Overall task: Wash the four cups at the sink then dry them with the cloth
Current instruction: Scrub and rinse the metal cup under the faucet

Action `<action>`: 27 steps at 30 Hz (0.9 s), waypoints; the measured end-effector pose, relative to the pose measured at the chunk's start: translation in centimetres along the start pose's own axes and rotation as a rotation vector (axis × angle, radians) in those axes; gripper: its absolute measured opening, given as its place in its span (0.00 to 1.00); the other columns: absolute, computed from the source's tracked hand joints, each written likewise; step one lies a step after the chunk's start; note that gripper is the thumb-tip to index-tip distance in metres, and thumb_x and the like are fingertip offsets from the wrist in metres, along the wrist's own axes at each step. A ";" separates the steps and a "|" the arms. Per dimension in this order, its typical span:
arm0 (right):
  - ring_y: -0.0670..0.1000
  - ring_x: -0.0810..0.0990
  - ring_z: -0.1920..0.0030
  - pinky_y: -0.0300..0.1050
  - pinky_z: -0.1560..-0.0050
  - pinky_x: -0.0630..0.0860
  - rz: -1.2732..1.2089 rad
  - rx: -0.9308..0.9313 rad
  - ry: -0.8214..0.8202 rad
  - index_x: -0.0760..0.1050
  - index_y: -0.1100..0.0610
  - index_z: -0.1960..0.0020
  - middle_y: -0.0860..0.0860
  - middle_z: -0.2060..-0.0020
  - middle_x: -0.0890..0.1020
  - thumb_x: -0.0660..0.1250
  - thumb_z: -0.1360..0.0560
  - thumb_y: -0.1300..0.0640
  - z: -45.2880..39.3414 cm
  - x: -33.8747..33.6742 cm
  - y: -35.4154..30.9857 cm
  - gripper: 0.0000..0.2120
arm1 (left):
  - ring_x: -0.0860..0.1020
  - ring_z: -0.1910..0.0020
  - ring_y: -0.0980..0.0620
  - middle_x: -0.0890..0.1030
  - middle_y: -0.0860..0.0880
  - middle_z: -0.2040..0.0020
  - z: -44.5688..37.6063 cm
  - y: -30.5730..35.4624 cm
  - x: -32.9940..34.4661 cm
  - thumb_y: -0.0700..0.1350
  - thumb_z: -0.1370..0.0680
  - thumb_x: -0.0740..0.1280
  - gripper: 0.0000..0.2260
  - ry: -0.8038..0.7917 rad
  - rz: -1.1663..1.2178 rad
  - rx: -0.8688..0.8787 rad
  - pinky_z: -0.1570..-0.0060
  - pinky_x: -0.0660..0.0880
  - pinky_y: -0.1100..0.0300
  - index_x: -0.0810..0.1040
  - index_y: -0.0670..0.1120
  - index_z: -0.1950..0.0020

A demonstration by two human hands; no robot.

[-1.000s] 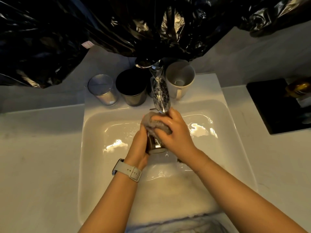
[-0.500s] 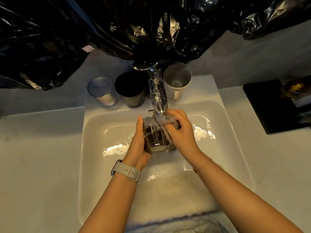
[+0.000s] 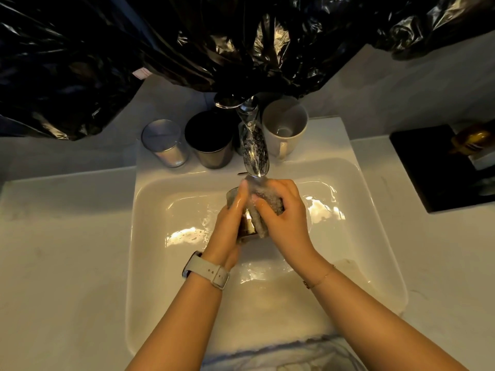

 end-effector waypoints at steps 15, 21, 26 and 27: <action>0.44 0.75 0.58 0.32 0.57 0.70 0.086 -0.005 -0.054 0.76 0.60 0.54 0.55 0.57 0.77 0.66 0.25 0.61 -2.1 -0.9 1.9 0.02 | 0.84 0.49 0.45 0.84 0.41 0.45 -1.8 -1.7 -0.1 0.63 0.21 0.60 0.24 -0.017 0.387 -0.181 0.51 0.79 0.50 0.82 0.45 0.42; 0.41 0.75 0.59 0.31 0.57 0.70 0.061 0.048 -0.060 0.73 0.55 0.56 0.52 0.59 0.77 0.66 0.27 0.60 2.3 -0.7 3.0 0.02 | 0.84 0.55 0.47 0.85 0.43 0.52 -2.7 0.0 -1.8 0.64 0.22 0.61 0.25 0.027 0.392 -0.100 0.52 0.78 0.53 0.85 0.45 0.51; 0.41 0.75 0.57 0.32 0.54 0.71 0.009 -0.018 -0.054 0.75 0.57 0.57 0.54 0.57 0.76 0.69 0.26 0.64 -0.9 -0.1 0.5 0.05 | 0.84 0.50 0.46 0.84 0.40 0.46 -1.7 -1.0 -0.9 0.63 0.20 0.58 0.25 -0.009 0.349 -0.113 0.56 0.81 0.55 0.84 0.44 0.45; 0.44 0.75 0.59 0.36 0.56 0.71 -0.023 0.031 -0.056 0.74 0.56 0.57 0.54 0.59 0.77 0.69 0.25 0.63 -1.4 0.0 0.9 0.05 | 0.85 0.50 0.46 0.85 0.41 0.47 -1.5 -0.9 -0.6 0.62 0.20 0.57 0.25 -0.032 0.345 -0.105 0.57 0.81 0.55 0.82 0.44 0.43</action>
Point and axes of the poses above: each hand's wrist, its own z-axis away from the middle knuckle, its own x-axis out of the palm, y = z × x, the point moved 4 cm from there along -z, towards the middle knuckle
